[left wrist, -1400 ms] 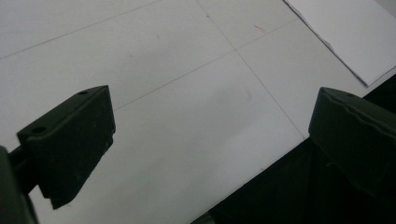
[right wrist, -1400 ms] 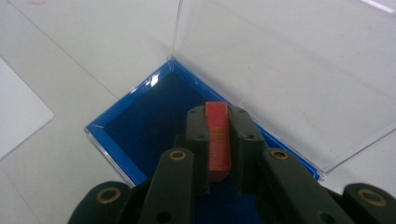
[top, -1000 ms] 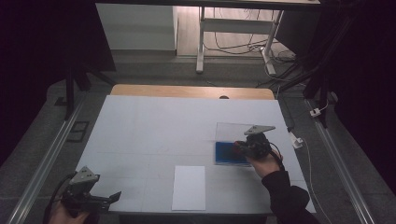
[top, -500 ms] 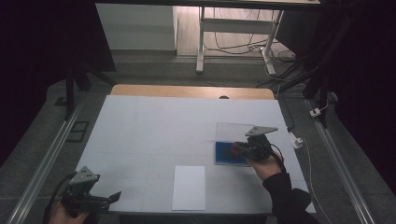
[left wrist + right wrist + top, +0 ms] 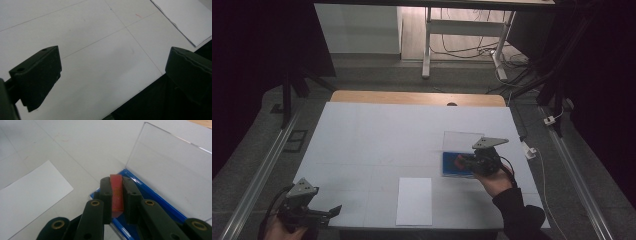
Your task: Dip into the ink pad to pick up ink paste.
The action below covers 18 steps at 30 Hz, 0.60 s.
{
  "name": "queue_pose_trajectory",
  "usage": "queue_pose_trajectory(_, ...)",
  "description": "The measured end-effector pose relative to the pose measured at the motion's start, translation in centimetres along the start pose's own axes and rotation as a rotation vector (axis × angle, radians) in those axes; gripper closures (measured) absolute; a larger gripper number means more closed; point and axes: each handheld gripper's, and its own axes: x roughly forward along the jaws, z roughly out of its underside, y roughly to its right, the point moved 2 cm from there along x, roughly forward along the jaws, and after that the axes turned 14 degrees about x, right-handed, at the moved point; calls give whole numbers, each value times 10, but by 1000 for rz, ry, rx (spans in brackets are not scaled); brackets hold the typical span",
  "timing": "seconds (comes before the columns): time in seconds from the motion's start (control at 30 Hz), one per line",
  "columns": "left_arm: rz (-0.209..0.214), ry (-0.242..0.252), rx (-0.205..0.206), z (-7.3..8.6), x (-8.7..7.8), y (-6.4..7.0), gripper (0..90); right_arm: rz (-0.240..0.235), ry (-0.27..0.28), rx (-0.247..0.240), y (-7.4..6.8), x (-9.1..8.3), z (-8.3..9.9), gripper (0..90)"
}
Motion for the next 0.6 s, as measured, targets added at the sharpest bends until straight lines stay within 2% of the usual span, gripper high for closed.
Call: queue_pose_trajectory(0.6,-1,-1,0,0,0,0,10,-80,-11,-54,-32,3,-1,802)
